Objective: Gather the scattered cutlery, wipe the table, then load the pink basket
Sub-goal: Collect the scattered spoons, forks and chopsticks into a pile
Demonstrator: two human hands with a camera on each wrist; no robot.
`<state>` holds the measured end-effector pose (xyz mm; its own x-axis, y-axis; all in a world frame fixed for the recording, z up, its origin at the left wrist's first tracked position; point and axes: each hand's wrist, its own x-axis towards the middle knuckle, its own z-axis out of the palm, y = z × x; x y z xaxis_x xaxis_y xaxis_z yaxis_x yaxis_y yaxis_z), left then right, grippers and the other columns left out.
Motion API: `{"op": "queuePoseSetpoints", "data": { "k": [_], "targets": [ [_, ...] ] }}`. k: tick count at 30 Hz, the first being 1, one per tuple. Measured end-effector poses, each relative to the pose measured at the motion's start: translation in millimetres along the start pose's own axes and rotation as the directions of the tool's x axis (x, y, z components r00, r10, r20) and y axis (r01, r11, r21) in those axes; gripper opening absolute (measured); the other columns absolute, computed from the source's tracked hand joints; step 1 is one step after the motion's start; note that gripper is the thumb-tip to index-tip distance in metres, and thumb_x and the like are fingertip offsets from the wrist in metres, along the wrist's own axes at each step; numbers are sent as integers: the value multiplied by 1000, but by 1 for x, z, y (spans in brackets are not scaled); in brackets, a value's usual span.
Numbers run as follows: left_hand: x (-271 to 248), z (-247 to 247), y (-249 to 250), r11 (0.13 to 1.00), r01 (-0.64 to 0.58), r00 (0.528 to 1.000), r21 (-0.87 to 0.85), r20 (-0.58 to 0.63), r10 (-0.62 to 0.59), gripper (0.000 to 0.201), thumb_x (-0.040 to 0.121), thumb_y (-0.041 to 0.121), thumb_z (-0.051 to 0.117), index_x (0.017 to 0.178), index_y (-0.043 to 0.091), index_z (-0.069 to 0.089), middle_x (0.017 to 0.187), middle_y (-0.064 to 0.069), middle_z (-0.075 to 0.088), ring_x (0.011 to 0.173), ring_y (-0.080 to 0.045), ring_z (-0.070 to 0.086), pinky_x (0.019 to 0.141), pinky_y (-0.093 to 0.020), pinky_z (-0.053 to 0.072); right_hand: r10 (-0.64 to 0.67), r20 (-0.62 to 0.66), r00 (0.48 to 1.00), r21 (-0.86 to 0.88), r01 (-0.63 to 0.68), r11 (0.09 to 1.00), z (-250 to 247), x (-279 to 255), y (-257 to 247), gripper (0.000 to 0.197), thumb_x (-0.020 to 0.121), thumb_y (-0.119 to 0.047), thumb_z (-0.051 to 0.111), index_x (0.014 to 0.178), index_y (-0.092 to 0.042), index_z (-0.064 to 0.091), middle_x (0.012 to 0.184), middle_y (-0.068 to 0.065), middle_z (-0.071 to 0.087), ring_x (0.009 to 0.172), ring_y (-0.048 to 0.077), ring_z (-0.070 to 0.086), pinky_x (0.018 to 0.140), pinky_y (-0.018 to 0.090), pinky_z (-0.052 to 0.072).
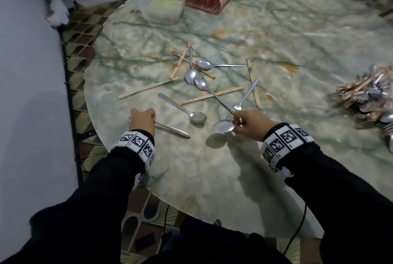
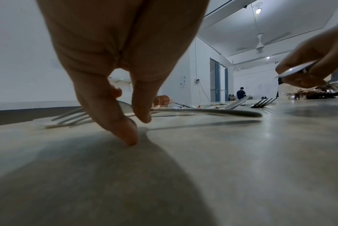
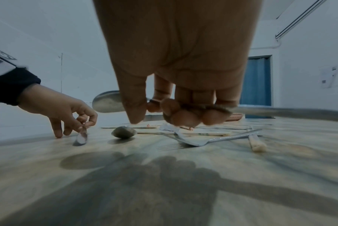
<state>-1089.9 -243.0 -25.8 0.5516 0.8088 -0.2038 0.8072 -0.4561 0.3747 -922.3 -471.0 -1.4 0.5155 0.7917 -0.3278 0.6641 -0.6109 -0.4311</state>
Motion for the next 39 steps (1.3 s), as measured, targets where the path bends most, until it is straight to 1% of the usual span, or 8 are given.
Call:
{"op": "queuePoseSetpoints", "data": {
  "k": [6, 9, 13, 20, 25, 31, 35, 39],
  "targets": [
    [5, -2, 1, 990, -141, 987, -6, -78, 140, 8, 92, 6, 42, 91, 10, 48, 88, -12, 35, 61, -24, 36, 63, -33, 32, 13, -71, 997, 67, -9, 998, -7, -3, -1, 28, 91, -25, 56, 67, -23, 42, 61, -9, 43, 61, 15, 44, 59, 26, 33],
    [7, -6, 5, 975, -218, 972, -51, -100, 212, 10, 96, 10, 40, 99, 5, 48, 84, -8, 34, 66, -28, 41, 57, -35, 35, 2, -62, 998, 83, 3, 997, -8, -5, -4, 18, 94, -27, 53, 79, -16, 55, 60, -8, 42, 56, 4, 39, 55, 18, 31],
    [11, -11, 10, 948, -314, 948, -52, -79, 309, 10, 94, 7, 38, 99, 5, 47, 90, -10, 35, 66, -27, 40, 63, -38, 38, 14, -67, 998, 153, -4, 988, -6, -5, -7, 19, 95, -25, 51, 96, -13, 65, 63, -6, 47, 58, 5, 42, 58, 22, 33],
    [16, -13, 15, 889, -458, 889, 5, 25, 458, 9, 91, 6, 36, 91, 10, 44, 83, -10, 42, 74, -24, 40, 64, -28, 25, 33, -60, 998, 226, -19, 974, -5, -7, -12, 30, 96, -23, 49, 68, -33, 49, 62, -9, 46, 57, 5, 41, 61, 26, 33],
    [19, 6, 26, 900, -414, 890, -135, 149, 432, 14, 88, 14, 40, 78, 9, 47, 80, -15, 56, 76, -29, 52, 69, -37, 41, 68, -30, 997, 171, -62, 983, -6, 3, -3, 19, 94, -22, 53, 96, -9, 67, 63, -5, 46, 56, 2, 38, 56, 18, 31],
    [25, 14, 35, 846, -532, 820, -34, 232, 524, 14, 87, 12, 51, 95, 9, 61, 94, -8, 62, 90, -25, 55, 75, -32, 41, 173, -113, 978, 141, -156, 978, -23, 18, 22, 14, 85, -11, 63, 98, -11, 68, 59, -7, 41, 54, 3, 38, 50, 13, 27],
    [30, 14, 40, 778, -629, 750, 7, 271, 604, 19, 85, 17, 55, 101, 14, 65, 99, -3, 65, 96, -22, 57, 81, -36, 46, 208, -162, 965, 65, -200, 978, -33, 38, 30, 35, 83, -6, 59, 116, -16, 64, 68, -6, 45, 73, 14, 47, 70, 23, 35],
    [36, 14, 45, 737, -674, 719, 43, 270, 641, 24, 83, 15, 59, 106, 14, 67, 103, -5, 68, 98, -24, 60, 86, -36, 46, 205, -52, 977, -81, -208, 975, -36, 59, 30, 41, 86, -14, 58, 125, -28, 58, 100, 3, 62, 100, 22, 59, 89, 31, 45]
  ]
}}
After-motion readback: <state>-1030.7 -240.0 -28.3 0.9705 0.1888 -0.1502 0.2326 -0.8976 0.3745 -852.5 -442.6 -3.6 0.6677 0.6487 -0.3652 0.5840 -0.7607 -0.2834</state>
